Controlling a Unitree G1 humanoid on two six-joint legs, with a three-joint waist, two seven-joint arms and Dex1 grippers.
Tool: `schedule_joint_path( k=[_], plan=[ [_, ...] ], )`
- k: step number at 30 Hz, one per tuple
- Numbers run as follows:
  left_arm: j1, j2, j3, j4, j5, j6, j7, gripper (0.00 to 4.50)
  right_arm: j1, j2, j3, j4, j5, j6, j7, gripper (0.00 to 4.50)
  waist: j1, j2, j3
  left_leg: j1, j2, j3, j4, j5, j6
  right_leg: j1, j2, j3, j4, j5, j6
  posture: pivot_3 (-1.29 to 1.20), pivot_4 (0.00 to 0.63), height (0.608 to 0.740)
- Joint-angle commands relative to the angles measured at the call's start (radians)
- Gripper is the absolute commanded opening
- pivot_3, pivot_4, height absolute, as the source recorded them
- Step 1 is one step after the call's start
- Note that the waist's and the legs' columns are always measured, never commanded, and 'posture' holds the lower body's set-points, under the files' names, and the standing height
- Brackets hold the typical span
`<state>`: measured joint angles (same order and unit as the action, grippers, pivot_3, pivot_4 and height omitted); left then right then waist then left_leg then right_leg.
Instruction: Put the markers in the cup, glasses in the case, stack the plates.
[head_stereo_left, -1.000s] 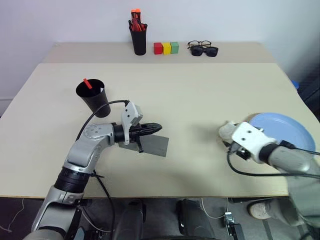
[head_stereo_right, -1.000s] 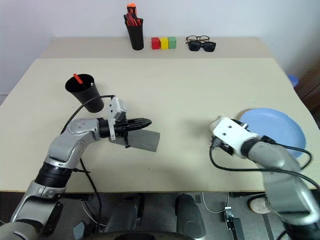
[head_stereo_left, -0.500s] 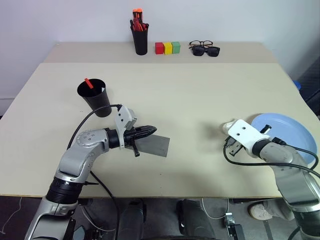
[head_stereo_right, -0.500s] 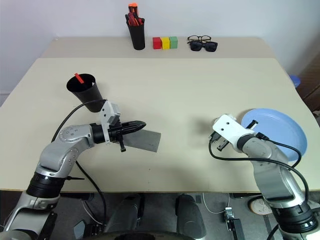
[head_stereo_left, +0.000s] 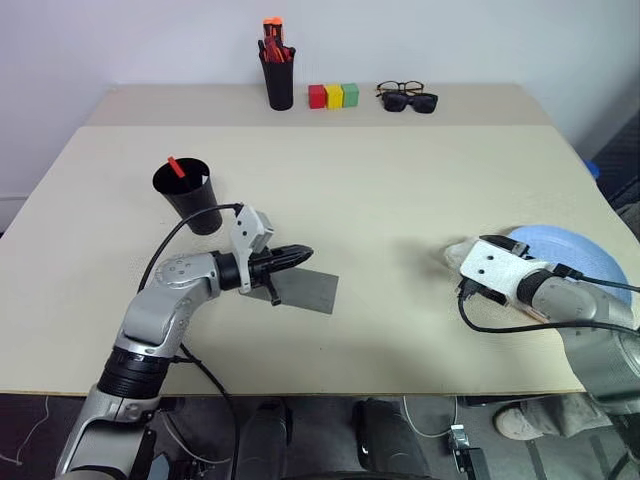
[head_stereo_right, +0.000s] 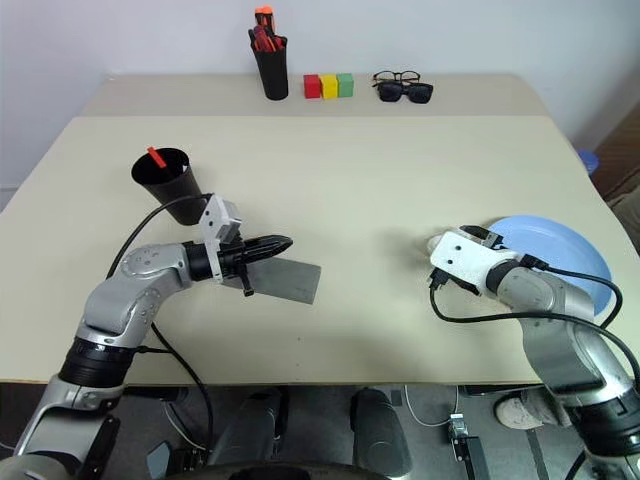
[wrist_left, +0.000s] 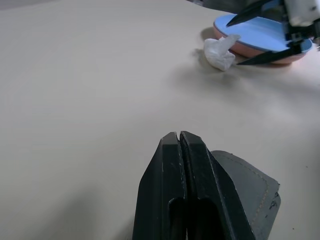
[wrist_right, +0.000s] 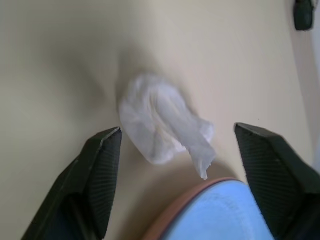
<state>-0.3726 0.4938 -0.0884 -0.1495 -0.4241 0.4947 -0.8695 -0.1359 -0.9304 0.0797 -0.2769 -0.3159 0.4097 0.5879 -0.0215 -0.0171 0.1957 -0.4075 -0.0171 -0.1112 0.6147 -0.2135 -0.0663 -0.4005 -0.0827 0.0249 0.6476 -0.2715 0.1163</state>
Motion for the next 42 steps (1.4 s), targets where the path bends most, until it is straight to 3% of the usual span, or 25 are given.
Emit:
schedule_joint_path(
  k=[1, 4, 9, 10, 18, 21, 27, 33, 41, 42],
  plan=[
    [0.039, 0.018, 0.034, -0.076, -0.009, -0.001, 0.018, 0.00, -0.075, -0.017, 0.043, 0.119, -0.069, -0.133, -0.026, 3.33, 0.000, 0.000, 0.000, 0.000, 0.000, 0.000, 0.000, 0.000, 0.000, 0.000, 0.000, 0.000, 0.000, 0.000, 0.000, 0.00, 0.150, 0.740],
    [0.059, 0.016, 0.043, -0.102, -0.014, 0.008, 0.041, 0.00, -0.122, -0.004, 0.070, 0.187, -0.093, -0.194, -0.027, 2.59, 0.003, 0.000, 0.000, 0.000, 0.000, 0.000, 0.000, 0.000, 0.000, 0.000, 0.000, 0.000, 0.000, 0.000, 0.000, 0.00, 0.150, 0.740],
    [0.068, 0.014, 0.050, -0.114, -0.016, 0.014, 0.059, 0.00, -0.121, -0.003, 0.070, 0.186, -0.120, -0.230, -0.018, 0.22, 0.007, 0.000, 0.000, 0.000, 0.000, 0.000, 0.000, 0.000, 0.000, 0.000, -0.001, 0.000, 0.000, 0.000, 0.000, 0.00, 0.150, 0.740],
    [0.070, 0.014, 0.051, -0.114, -0.017, 0.014, 0.059, 0.00, -0.114, -0.002, 0.061, 0.174, -0.121, -0.226, -0.019, 0.10, 0.007, 0.000, 0.000, 0.000, 0.000, 0.000, 0.000, 0.000, 0.000, 0.000, -0.001, 0.000, 0.000, 0.000, 0.000, 0.00, 0.150, 0.740],
    [0.033, 0.009, 0.034, -0.064, -0.009, 0.002, 0.037, 0.00, -0.067, -0.008, -0.009, 0.072, -0.157, -0.179, -0.038, 0.10, 0.005, 0.000, 0.000, 0.000, 0.000, 0.000, 0.000, 0.000, 0.000, 0.000, 0.000, 0.000, 0.000, 0.000, 0.000, 0.00, 0.150, 0.740],
    [0.017, 0.007, 0.031, -0.047, -0.005, -0.001, 0.028, 0.00, -0.069, -0.004, -0.042, 0.033, -0.082, -0.129, 0.047, 0.10, 0.005, 0.000, 0.000, 0.000, 0.000, 0.000, 0.000, 0.000, 0.000, 0.000, 0.000, 0.000, 0.000, 0.000, 0.000, 0.00, 0.150, 0.740],
    [0.022, 0.003, 0.036, -0.060, -0.006, 0.000, 0.032, 0.00, -0.190, 0.098, -0.105, 0.081, 0.099, 0.066, 0.135, 2.77, -0.001, 0.000, 0.000, 0.000, 0.000, 0.000, 0.000, 0.000, 0.000, 0.001, 0.000, 0.000, 0.000, 0.000, 0.000, 0.00, 0.150, 0.740],
    [0.055, 0.001, 0.050, -0.096, -0.006, 0.005, 0.061, 0.00, -0.315, 0.263, -0.130, 0.301, 0.182, 0.248, 0.053, 2.77, 0.005, 0.000, 0.000, 0.001, 0.000, 0.000, 0.000, 0.000, 0.000, 0.002, 0.000, 0.000, 0.000, 0.000, 0.000, 0.00, 0.150, 0.740],
    [0.069, 0.010, 0.057, -0.114, -0.011, 0.011, 0.073, 0.00, -0.334, 0.291, -0.119, 0.340, 0.237, 0.422, 0.019, 2.77, 0.007, 0.000, 0.000, 0.001, 0.000, -0.001, 0.000, 0.000, 0.000, 0.001, 0.000, 0.000, 0.000, 0.000, 0.000, 0.00, 0.150, 0.740],
    [0.069, 0.010, 0.057, -0.115, -0.011, 0.011, 0.073, 0.00, -0.335, 0.292, -0.119, 0.338, 0.243, 0.433, 0.014, 2.53, 0.007, 0.000, -0.001, 0.001, 0.000, -0.001, 0.000, 0.000, 0.000, 0.001, 0.000, 0.000, 0.000, 0.000, 0.000, 0.00, 0.150, 0.740]
  ],
)
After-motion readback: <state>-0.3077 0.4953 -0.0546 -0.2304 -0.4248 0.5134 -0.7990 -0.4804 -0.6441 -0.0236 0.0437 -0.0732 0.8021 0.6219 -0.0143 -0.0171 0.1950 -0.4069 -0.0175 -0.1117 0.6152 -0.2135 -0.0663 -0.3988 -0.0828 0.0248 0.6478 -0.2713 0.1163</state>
